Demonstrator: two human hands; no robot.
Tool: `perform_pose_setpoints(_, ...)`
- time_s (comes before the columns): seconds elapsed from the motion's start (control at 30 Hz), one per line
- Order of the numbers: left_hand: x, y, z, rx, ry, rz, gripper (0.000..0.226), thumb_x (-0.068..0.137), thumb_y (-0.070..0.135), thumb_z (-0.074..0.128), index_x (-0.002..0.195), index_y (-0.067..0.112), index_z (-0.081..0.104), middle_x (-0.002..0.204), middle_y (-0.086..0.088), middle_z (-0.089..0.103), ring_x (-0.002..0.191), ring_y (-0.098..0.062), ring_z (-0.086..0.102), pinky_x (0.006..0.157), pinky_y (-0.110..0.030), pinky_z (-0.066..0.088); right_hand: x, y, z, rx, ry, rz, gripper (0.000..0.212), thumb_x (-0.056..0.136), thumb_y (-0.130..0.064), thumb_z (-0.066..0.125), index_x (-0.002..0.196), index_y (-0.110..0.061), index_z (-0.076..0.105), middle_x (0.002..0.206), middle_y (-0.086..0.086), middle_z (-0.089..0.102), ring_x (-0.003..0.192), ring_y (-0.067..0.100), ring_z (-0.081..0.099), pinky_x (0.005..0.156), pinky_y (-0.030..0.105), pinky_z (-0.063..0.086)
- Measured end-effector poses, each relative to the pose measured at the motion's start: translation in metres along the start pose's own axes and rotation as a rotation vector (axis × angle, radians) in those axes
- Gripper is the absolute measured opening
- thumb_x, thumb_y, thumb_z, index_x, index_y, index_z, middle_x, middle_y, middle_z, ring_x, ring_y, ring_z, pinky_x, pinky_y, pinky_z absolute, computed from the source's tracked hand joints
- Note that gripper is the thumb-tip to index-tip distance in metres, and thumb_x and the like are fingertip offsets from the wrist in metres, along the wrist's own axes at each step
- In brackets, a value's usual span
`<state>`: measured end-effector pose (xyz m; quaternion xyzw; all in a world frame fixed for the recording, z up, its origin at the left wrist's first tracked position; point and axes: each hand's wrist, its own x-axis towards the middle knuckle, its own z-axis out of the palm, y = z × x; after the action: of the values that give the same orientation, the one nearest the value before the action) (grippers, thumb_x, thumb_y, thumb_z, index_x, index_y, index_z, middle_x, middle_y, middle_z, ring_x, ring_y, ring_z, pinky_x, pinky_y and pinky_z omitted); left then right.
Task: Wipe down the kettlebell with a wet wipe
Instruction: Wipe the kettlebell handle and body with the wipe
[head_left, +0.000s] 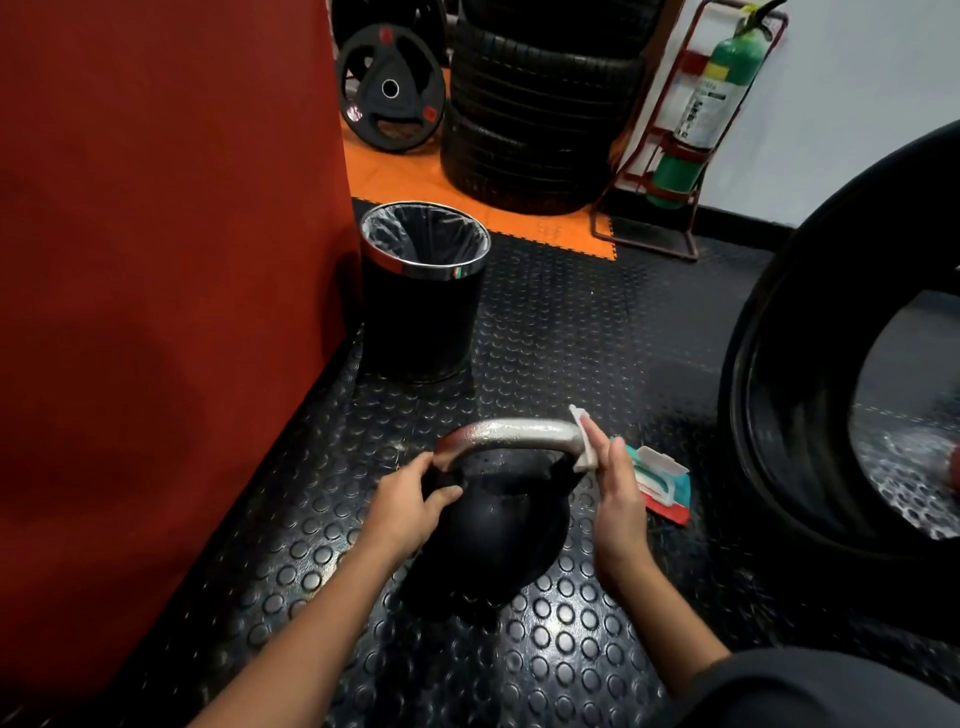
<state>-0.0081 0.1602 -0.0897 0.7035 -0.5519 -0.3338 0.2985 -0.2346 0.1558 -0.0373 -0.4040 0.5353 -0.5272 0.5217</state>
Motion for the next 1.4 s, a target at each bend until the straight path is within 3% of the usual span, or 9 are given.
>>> perform_pose_setpoints(0.2,0.001,-0.003,0.000,-0.007,0.003,0.017,0.053,0.084,0.041,0.073,0.130,0.020,0.057,0.122,0.002,0.066,0.115,-0.017,0.060,0.099,-0.032,0.047,0.005,-0.008,0.002,-0.024,0.050,0.066,0.058,0.091,-0.071,0.049,0.127,-0.031,0.071,0.138,-0.007,0.065,0.135,0.012,0.054,0.119,0.039,0.034)
perform_pose_setpoints(0.37,0.001,-0.002,0.001,0.000,0.017,0.038,0.049,0.084,0.039,0.073,0.128,0.021,0.059,0.119,0.004,0.067,0.113,-0.015,0.061,0.096,-0.028,0.046,-0.017,-0.008,0.000,-0.096,0.096,-0.043,0.032,0.102,-0.047,0.052,0.125,-0.036,0.070,0.120,-0.025,0.070,0.111,-0.014,0.060,0.094,0.014,0.042)
perform_pose_setpoints(0.47,0.001,-0.003,0.002,-0.015,0.019,0.049,0.045,0.084,0.037,0.074,0.124,0.021,0.061,0.115,0.006,0.068,0.108,-0.013,0.062,0.091,-0.024,0.046,-0.014,-0.011,-0.011,-0.262,0.161,-0.073,0.023,0.102,-0.040,0.056,0.106,-0.034,0.078,0.109,-0.024,0.074,0.106,-0.008,0.065,0.092,0.018,0.048)
perform_pose_setpoints(0.6,0.002,-0.004,0.002,-0.013,0.015,0.042,0.044,0.082,0.037,0.075,0.122,0.023,0.062,0.114,0.005,0.069,0.107,-0.015,0.063,0.093,-0.028,0.049,-0.001,-0.015,-0.017,-0.450,0.165,-0.113,0.025,0.103,-0.021,0.058,0.125,-0.022,0.072,0.108,-0.012,0.074,0.105,0.009,0.069,0.092,0.037,0.056)
perform_pose_setpoints(0.77,0.002,-0.006,0.003,-0.009,0.020,0.042,0.048,0.082,0.040,0.074,0.125,0.023,0.061,0.117,0.004,0.068,0.110,-0.016,0.063,0.096,-0.034,0.050,-0.003,-0.004,-0.017,-0.448,0.181,-0.173,0.027,0.098,-0.021,0.066,0.124,-0.026,0.072,0.081,-0.011,0.076,0.057,0.002,0.058,0.058,0.018,0.049)
perform_pose_setpoints(0.9,0.003,-0.008,0.004,0.001,0.029,0.042,0.047,0.083,0.039,0.074,0.124,0.022,0.061,0.116,0.003,0.069,0.109,-0.017,0.063,0.095,-0.029,0.048,0.008,0.002,-0.022,-0.406,0.145,-0.075,0.033,0.092,-0.018,0.074,0.125,-0.020,0.073,0.095,0.000,0.079,0.079,0.007,0.068,0.082,0.031,0.056)
perform_pose_setpoints(1.2,0.000,-0.006,0.005,-0.032,0.032,0.046,0.041,0.084,0.035,0.073,0.122,0.024,0.062,0.113,0.005,0.069,0.107,-0.015,0.063,0.089,-0.024,0.046,0.034,0.004,-0.010,-0.214,0.139,0.179,0.030,0.093,-0.025,0.049,0.075,-0.022,0.072,0.078,-0.003,0.066,0.079,0.016,0.056,0.071,0.032,0.043)
perform_pose_setpoints(1.33,0.001,-0.007,0.005,-0.030,0.025,0.040,0.044,0.083,0.037,0.074,0.123,0.024,0.062,0.115,0.004,0.069,0.109,-0.015,0.063,0.095,-0.029,0.048,0.029,-0.015,0.000,-0.077,0.022,0.165,0.043,0.107,-0.031,0.035,0.085,-0.013,0.066,0.069,-0.006,0.072,0.069,0.008,0.067,0.072,0.019,0.051)
perform_pose_setpoints(1.4,0.001,-0.007,0.005,-0.029,0.025,0.035,0.046,0.083,0.039,0.073,0.125,0.024,0.061,0.117,0.004,0.069,0.110,-0.015,0.062,0.097,-0.032,0.049,0.025,-0.018,-0.002,-0.046,-0.069,0.112,0.053,0.109,-0.040,0.027,0.103,-0.009,0.070,0.088,0.003,0.079,0.085,0.010,0.073,0.084,0.025,0.054)
